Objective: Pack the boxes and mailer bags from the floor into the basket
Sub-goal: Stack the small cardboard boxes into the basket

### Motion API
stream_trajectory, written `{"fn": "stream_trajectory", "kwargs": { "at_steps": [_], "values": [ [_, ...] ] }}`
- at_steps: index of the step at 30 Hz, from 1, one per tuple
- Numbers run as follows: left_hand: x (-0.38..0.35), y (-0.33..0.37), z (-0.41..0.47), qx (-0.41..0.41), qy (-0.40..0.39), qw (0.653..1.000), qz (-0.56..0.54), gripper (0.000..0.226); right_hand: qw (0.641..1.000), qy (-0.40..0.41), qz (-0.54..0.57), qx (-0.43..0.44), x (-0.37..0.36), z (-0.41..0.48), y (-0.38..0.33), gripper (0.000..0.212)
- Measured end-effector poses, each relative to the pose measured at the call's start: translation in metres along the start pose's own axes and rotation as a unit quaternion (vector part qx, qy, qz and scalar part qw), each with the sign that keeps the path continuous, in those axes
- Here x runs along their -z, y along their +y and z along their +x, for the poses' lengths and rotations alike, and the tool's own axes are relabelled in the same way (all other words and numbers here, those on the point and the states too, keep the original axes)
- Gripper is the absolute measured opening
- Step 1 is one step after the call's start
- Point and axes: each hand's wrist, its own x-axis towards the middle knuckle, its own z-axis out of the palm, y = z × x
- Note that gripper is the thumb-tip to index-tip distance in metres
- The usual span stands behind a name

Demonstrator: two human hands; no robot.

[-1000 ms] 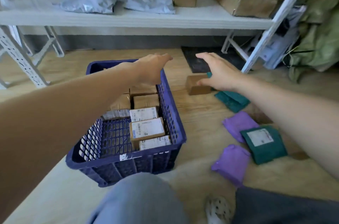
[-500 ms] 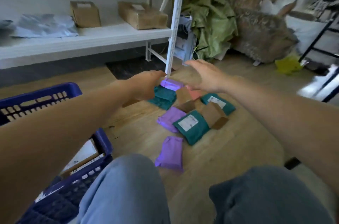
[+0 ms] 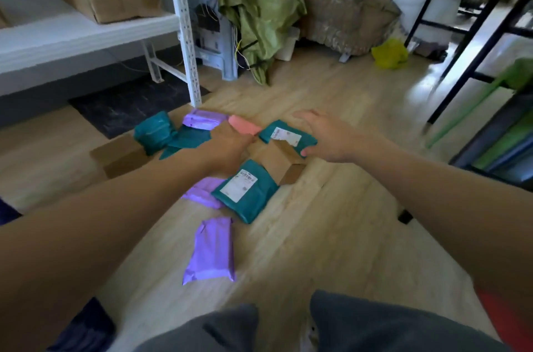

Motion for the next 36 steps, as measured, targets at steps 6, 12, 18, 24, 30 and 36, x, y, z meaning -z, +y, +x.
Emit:
{"fn": "stream_trajectory", "kwargs": {
  "at_steps": [6, 12, 18, 24, 30, 36],
  "values": [
    [-0.064, -0.021, 0.100, -0.028, -0.065, 0.997, 0.019, 0.071, 0.998, -0.036, 0.036, -0.046, -0.064, 0.042, 0.072, 0.083],
    [-0.118, -0.043, 0.188, -0.002, -0.078, 0.997, 0.020, 0.078, 0.994, -0.067, 0.071, -0.057, -0.140, 0.097, 0.133, 0.079],
    [-0.167, -0.053, 0.251, 0.024, -0.076, 0.997, 0.011, 0.083, 0.985, -0.084, 0.116, -0.099, -0.203, 0.143, 0.169, 0.081],
    [-0.185, -0.052, 0.318, -0.023, -0.090, 0.995, -0.034, 0.090, 0.967, -0.094, 0.199, -0.130, -0.236, 0.173, 0.182, 0.096],
    [-0.171, -0.046, 0.385, -0.057, -0.202, 0.976, 0.059, 0.119, 0.920, -0.115, 0.298, -0.228, -0.252, 0.206, 0.190, 0.115],
    [-0.179, -0.036, 0.412, -0.062, -0.262, 0.960, 0.078, 0.119, 0.909, -0.120, 0.318, -0.243, -0.269, 0.226, 0.191, 0.121]
  ]
}}
